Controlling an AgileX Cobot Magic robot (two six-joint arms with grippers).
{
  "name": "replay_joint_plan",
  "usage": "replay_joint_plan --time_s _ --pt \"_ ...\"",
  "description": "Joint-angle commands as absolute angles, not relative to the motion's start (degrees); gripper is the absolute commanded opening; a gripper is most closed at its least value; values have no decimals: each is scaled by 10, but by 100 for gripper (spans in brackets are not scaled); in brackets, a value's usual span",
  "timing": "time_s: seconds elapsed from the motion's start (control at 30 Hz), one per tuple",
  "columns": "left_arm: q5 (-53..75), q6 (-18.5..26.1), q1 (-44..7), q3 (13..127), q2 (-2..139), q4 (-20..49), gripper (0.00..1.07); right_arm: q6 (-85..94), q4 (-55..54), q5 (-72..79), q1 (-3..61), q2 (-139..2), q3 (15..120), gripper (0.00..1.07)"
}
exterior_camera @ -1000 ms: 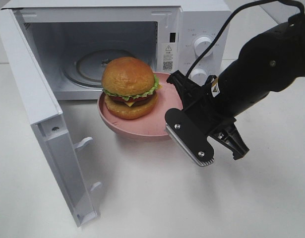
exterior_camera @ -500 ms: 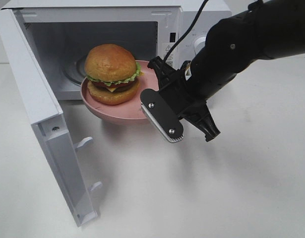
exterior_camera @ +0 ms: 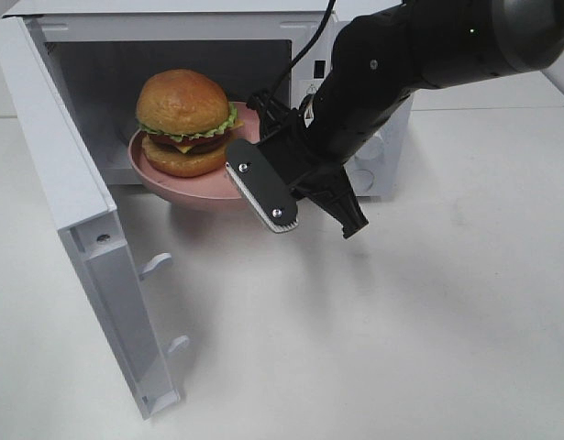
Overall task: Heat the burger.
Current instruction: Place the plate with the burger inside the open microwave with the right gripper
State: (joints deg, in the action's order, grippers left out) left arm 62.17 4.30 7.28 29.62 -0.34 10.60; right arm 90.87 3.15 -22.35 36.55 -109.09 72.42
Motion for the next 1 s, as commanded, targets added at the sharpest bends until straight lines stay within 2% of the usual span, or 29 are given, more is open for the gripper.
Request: replay_joint_plan --time_s 0.03,0.37,0.67,1.0 --pt "612 44 72 295 -13 108 102 873 35 -195 355 -1093 749 0" --pt "612 44 72 295 -13 108 102 845 46 -226 362 -1145 836 0" --pt "612 44 72 295 -13 108 102 747 98 -258 369 -1211 935 0" --pt "612 44 72 295 -13 108 102 744 111 -278 369 -1254 1000 0"
